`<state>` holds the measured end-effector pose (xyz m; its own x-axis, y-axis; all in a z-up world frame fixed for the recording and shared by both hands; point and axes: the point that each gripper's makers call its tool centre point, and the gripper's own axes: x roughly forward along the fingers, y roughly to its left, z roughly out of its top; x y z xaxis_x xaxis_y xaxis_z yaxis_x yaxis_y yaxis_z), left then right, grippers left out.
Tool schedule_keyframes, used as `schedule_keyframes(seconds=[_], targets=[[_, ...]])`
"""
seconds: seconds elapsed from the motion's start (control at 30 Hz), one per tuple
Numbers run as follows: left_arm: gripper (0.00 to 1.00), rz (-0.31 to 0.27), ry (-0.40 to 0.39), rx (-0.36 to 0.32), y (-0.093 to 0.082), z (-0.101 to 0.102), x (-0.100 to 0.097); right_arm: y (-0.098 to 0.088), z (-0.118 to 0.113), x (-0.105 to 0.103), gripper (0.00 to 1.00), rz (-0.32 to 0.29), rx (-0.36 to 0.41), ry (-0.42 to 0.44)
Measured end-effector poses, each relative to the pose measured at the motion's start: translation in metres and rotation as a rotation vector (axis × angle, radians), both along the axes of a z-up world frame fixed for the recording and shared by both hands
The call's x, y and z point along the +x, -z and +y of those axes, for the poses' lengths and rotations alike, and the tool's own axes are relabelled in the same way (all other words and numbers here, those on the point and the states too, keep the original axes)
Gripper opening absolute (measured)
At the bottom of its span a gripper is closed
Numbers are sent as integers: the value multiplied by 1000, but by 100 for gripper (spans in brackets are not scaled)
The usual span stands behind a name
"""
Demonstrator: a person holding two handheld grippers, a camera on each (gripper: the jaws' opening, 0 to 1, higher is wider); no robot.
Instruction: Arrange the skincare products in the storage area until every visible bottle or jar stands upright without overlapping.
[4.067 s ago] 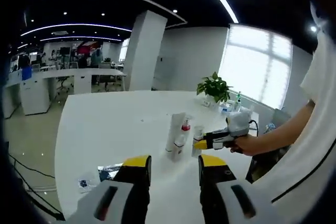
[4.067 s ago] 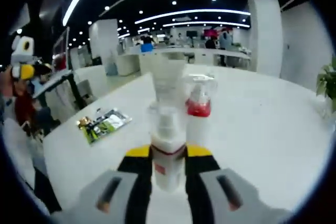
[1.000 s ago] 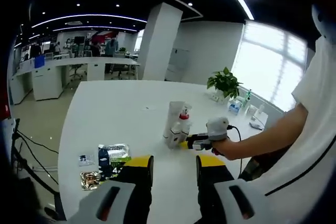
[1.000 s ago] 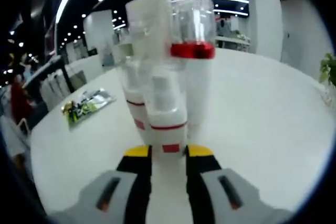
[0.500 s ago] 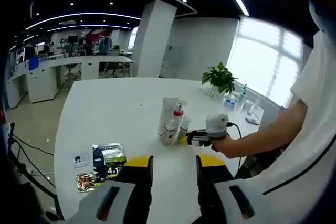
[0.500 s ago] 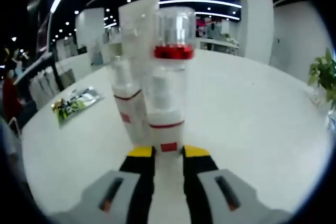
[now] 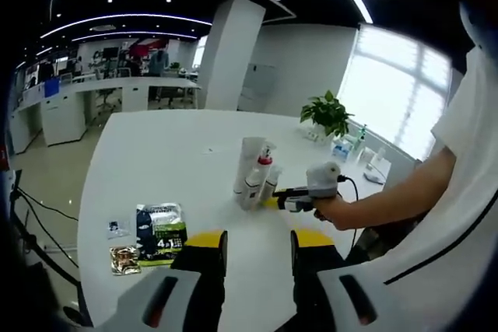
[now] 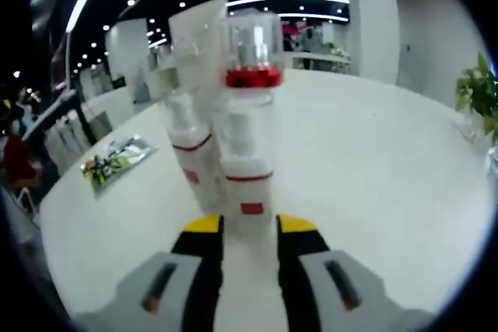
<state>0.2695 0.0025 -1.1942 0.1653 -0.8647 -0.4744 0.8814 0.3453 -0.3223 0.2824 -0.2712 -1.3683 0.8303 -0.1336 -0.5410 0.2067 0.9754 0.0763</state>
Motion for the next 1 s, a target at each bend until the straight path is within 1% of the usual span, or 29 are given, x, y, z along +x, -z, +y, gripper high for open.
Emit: schedule_keyframes(seconds=[0.07, 0.17, 0.3, 0.5, 0.57, 0.63, 0.67, 0.8, 0.87, 0.93, 1.0], targets=[[33, -2, 5, -8, -1, -3, 1, -1, -2, -4, 21, 2, -6, 1], [33, -3, 6, -14, -1, -4, 1, 1, -8, -9, 21, 23, -22, 2], [33, -1, 6, -18, 0, -5, 1, 0, -16, -9, 19, 27, -32, 18], [33, 3, -11, -25, 1, -5, 0, -4, -16, -4, 19, 20, -35, 3], [33, 4, -18, -28, 1, -6, 0, -6, -14, -1, 19, 10, -14, 0], [33, 3, -24, -33, 1, -7, 0, -7, -13, 2, 19, 9, -16, -10], [33, 4, -26, -34, 1, -8, 0, -8, -10, 4, 20, 0, -2, -16], [33, 1, -25, -36, 0, -11, -2, -7, -8, 8, 20, 4, 5, -29], [33, -3, -21, -30, 1, -11, -2, -6, -7, 8, 20, 7, 2, -29], [33, 0, -20, -22, 4, -9, -1, -7, -6, 4, 21, 4, 16, -18], [33, 19, -23, -15, 13, -7, 2, -7, -4, -3, 21, 4, 16, -16]])
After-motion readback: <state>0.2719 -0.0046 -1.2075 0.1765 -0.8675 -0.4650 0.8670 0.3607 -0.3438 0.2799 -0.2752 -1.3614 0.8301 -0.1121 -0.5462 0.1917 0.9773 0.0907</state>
